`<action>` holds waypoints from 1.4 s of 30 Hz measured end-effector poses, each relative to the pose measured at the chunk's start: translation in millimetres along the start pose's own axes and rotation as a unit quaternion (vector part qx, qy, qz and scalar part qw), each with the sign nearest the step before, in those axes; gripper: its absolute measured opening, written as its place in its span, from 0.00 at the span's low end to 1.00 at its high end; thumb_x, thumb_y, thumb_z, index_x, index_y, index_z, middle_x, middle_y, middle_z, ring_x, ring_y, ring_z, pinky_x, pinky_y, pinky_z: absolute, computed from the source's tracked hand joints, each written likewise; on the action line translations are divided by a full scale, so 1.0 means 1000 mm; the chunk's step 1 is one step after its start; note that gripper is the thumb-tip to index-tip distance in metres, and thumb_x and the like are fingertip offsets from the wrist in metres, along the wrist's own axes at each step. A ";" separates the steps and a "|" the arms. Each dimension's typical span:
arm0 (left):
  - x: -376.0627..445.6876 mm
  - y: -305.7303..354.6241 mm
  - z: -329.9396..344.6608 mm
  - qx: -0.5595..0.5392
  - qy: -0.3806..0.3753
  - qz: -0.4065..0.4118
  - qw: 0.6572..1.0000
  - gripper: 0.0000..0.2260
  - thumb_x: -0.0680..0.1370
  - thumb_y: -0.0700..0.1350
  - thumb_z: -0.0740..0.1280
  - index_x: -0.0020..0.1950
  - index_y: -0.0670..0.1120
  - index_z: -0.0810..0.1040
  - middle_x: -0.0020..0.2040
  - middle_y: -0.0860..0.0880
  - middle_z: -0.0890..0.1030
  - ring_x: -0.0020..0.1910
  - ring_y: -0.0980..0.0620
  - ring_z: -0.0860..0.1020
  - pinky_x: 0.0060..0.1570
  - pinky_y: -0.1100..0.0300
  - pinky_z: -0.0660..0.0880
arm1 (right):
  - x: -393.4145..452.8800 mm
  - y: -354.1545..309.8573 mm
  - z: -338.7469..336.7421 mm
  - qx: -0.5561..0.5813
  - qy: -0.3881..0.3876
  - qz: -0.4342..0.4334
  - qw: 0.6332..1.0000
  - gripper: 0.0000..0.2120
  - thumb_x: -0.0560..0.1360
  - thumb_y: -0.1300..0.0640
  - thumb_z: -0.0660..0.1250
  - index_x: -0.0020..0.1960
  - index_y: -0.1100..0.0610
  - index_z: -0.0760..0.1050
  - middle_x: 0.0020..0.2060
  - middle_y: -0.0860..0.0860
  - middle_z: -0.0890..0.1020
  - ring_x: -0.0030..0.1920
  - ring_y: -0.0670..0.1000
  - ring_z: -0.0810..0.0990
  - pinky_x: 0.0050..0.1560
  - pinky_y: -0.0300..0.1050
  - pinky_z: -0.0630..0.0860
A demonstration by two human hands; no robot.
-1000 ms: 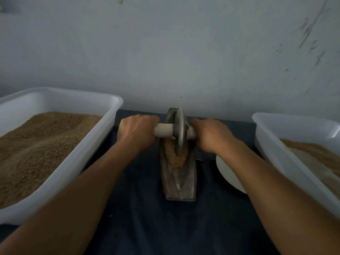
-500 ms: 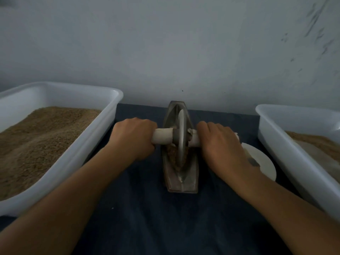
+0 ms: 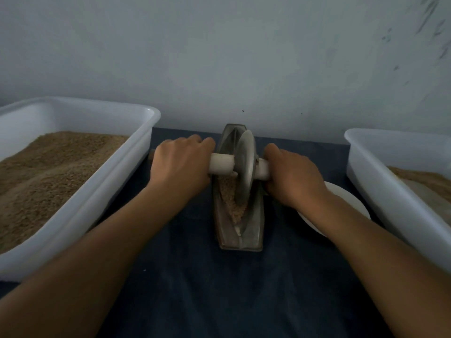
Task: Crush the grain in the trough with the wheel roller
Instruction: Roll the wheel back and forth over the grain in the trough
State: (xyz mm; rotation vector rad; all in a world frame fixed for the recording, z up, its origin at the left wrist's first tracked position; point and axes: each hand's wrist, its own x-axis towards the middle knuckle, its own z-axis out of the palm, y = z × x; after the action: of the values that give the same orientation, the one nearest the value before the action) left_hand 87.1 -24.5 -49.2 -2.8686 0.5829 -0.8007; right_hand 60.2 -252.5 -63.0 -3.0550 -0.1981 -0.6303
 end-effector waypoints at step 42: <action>-0.034 -0.002 -0.006 -0.057 0.033 0.010 0.998 0.14 0.71 0.55 0.71 0.49 0.56 0.68 0.41 0.55 0.74 0.37 0.53 0.73 0.33 0.57 0.65 | -0.044 -0.019 -0.016 -0.053 0.140 -0.056 0.987 0.12 0.71 0.54 0.71 0.48 0.53 0.69 0.37 0.50 0.75 0.35 0.50 0.65 0.39 0.46 0.61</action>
State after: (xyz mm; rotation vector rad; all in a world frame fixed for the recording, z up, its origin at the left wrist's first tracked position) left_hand 58.3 -9.2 -60.0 -2.9432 0.6860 -0.8899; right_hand 11.7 -239.2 -65.4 -3.0215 -0.3426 -1.1008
